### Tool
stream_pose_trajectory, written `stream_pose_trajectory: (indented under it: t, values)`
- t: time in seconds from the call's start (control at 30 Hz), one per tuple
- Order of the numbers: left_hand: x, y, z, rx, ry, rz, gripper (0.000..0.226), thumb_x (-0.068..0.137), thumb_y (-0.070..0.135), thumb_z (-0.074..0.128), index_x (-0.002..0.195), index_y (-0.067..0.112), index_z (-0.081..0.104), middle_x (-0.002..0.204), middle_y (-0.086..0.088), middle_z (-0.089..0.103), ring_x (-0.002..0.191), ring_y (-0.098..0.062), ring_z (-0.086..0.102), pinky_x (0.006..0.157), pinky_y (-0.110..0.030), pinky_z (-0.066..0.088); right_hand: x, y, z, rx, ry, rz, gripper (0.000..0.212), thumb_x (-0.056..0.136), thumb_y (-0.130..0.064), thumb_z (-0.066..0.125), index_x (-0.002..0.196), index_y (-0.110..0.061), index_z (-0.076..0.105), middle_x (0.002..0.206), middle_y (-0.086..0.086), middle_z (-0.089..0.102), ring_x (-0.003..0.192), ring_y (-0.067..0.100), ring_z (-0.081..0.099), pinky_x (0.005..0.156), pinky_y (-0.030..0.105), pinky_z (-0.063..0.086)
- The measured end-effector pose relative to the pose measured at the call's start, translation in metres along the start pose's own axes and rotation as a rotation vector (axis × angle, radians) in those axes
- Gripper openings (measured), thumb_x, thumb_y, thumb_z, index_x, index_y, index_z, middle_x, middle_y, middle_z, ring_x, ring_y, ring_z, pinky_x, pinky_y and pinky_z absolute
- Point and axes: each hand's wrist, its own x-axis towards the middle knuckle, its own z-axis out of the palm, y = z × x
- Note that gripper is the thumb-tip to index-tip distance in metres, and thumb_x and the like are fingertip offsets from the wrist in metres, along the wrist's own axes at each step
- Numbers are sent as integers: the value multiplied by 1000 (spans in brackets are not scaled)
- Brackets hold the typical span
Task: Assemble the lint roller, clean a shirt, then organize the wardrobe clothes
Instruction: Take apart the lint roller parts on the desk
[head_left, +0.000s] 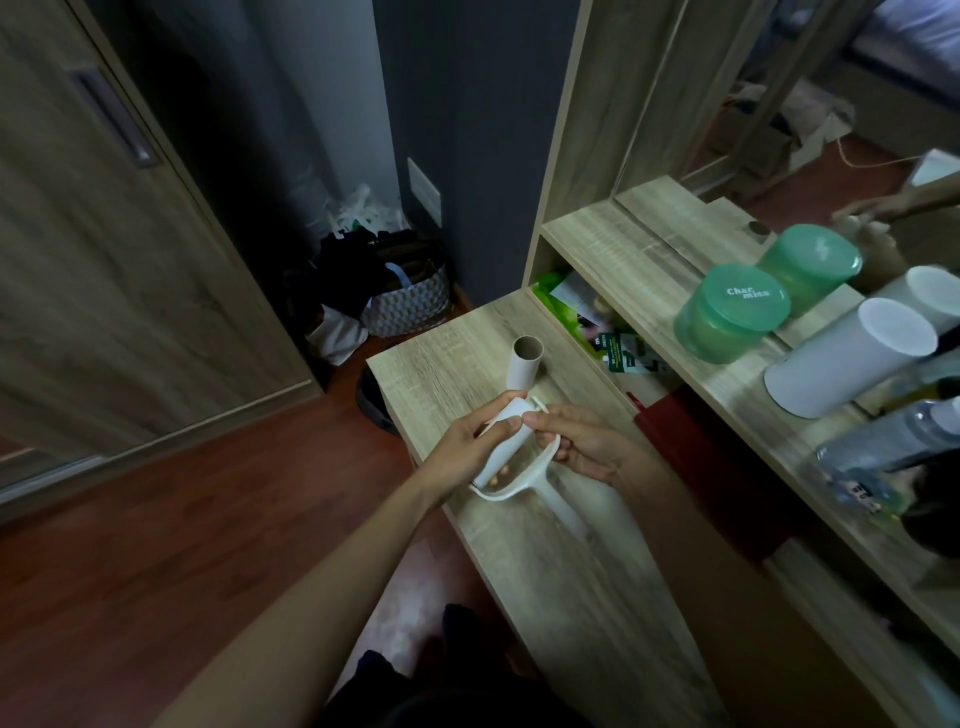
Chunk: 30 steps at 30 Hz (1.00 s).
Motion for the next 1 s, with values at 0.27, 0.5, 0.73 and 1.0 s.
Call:
stream_pose_trajectory:
  t: [0.27,0.5,0.73,1.0]
  values:
    - [-2,2,2,-53,-46,-33,37,97,31,56,132,42,56,98,-10,70,69,-23,60,59,-30,51,-5,3,-1,59,10,-16,18,78,-23,67,84,-10,56,49,-8,46,44,2,39,45,13,37]
    - [-3,1,5,-136,-77,-63,39,98,21,48,125,47,60,82,-8,68,60,-21,57,53,-28,47,-8,-1,-14,-2,1,-42,19,89,-4,60,107,-8,61,61,-2,54,50,5,47,49,16,46]
    - [-3,3,3,-114,-69,-71,40,99,18,45,124,47,59,85,-5,68,61,-21,57,52,-27,48,-11,-2,-8,-101,22,-66,9,92,-4,55,100,-7,59,53,-6,51,44,3,43,45,16,41]
    - [-1,2,-4,-58,1,-71,41,98,18,46,132,39,58,104,-5,69,66,-15,59,61,-28,50,-15,2,8,-216,120,-177,19,88,-4,62,104,-9,54,57,-5,59,45,3,52,43,19,45]
